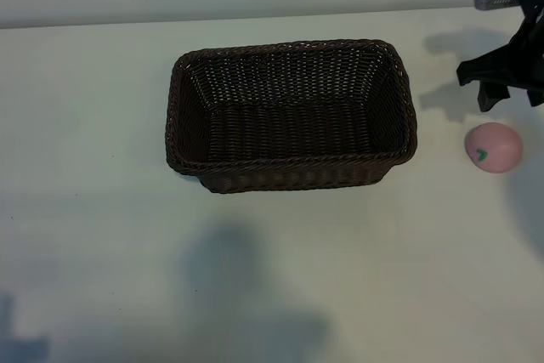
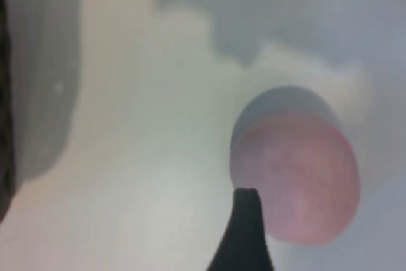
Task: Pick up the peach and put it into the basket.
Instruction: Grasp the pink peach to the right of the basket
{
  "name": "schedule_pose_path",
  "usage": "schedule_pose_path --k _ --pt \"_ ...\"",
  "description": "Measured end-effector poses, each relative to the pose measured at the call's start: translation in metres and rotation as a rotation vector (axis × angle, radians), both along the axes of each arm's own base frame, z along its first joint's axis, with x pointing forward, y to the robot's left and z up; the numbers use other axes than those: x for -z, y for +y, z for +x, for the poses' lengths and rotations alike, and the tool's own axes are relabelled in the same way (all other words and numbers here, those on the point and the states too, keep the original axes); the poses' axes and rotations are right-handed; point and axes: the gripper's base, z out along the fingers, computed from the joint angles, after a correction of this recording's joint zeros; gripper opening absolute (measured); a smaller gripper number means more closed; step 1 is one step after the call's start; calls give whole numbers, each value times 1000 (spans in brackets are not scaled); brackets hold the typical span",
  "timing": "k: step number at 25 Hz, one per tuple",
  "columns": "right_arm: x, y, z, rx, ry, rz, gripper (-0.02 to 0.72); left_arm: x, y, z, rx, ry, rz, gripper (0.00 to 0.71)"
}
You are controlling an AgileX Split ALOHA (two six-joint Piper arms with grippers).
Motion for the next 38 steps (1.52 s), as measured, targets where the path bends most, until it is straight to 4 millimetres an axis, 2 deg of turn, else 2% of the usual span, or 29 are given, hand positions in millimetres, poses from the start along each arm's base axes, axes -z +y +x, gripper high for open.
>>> schedule_pose_path --k 12,24,33,38 --pt "37 -1 3 28 25 -1 595 0 0 0 1 0 1 467" --pt "37 -4 5 61 1 -22 595 0 0 0 1 0 1 466" --pt "38 -19 3 102 31 -22 572 0 0 0 1 0 1 465" --pt "38 -17 3 89 34 4 570 0 0 0 1 0 2 465"
